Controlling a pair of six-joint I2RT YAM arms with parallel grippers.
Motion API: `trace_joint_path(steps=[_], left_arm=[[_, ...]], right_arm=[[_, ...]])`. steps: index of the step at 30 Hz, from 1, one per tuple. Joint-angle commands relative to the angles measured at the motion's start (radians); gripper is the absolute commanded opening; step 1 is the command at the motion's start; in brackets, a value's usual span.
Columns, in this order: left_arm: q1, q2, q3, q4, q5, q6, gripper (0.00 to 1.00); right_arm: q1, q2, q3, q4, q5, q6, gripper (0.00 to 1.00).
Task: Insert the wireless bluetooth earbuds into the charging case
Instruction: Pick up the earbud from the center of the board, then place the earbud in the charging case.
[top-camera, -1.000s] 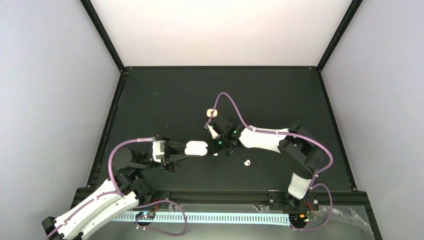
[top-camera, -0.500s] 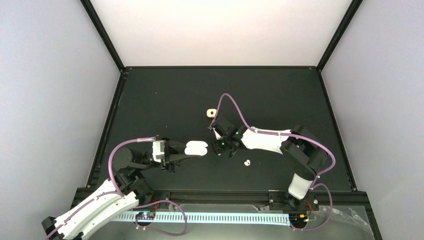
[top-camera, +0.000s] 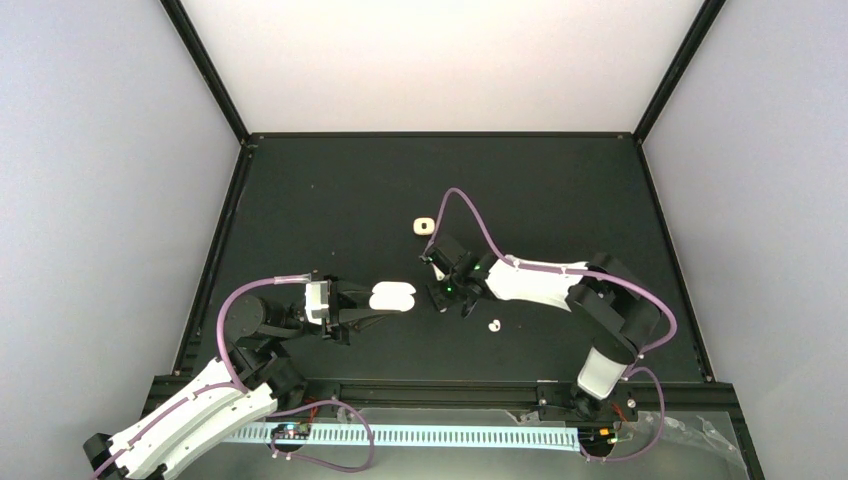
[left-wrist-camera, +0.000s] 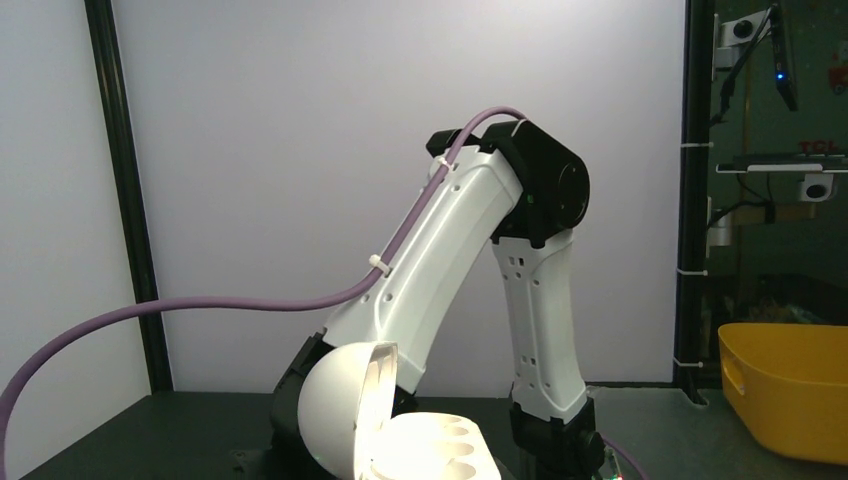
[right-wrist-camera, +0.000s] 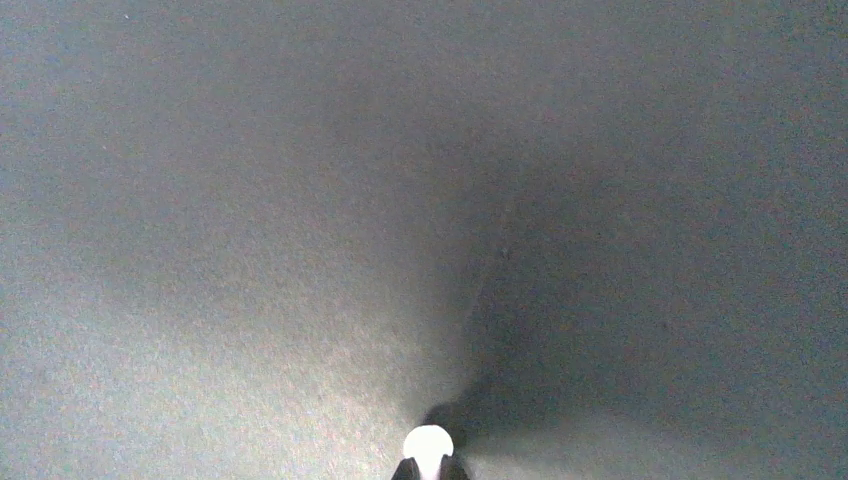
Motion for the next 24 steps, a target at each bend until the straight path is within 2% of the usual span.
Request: trace_joint_path(steps=[1, 4, 8, 12, 14, 19, 22, 24], left_arm=[[-0.001, -0.005, 0.026, 0.0, -0.009, 0.01, 0.01], [-0.001, -0.008, 0.025, -0.001, -0.007, 0.008, 0.01], [-0.001, -0.013, 0.021, 0.02, -0.002, -0.001, 0.02], [-0.002, -0.014, 0.019, 0.043, -0.005, -0.001, 0.01], [-0.002, -0.008, 0.016, 0.065, -0.001, -0.001, 0.02], [-0.004, 0.034, 0.01, 0.161, 0.032, -0.016, 0.02], [-0.004, 0.09, 0.029, 0.195, 0.079, -0.014, 0.01], [-0.005, 0.13, 0.057, 0.187, 0.113, -0.005, 0.01]], right_arm=[[0.002, -0.106, -0.023, -0.032, 0.06, -0.002, 0.01], [0.002, -0.272, -0.039, -0.074, 0.079, -0.049, 0.01], [0.002, -0.543, -0.048, -0.168, 0.021, -0.187, 0.01], [0.004, -0.817, -0.03, -0.289, -0.17, -0.358, 0.01], [0.005, -0.918, 0.0, -0.351, -0.248, -0.392, 0.01], [0.005, -0.96, 0.193, -0.541, -0.34, -0.464, 0.01], [0.016, -0.932, 0.314, -0.587, -0.371, -0.508, 0.01], [0.07, -0.894, 0.387, -0.605, -0.362, -0.531, 0.01]])
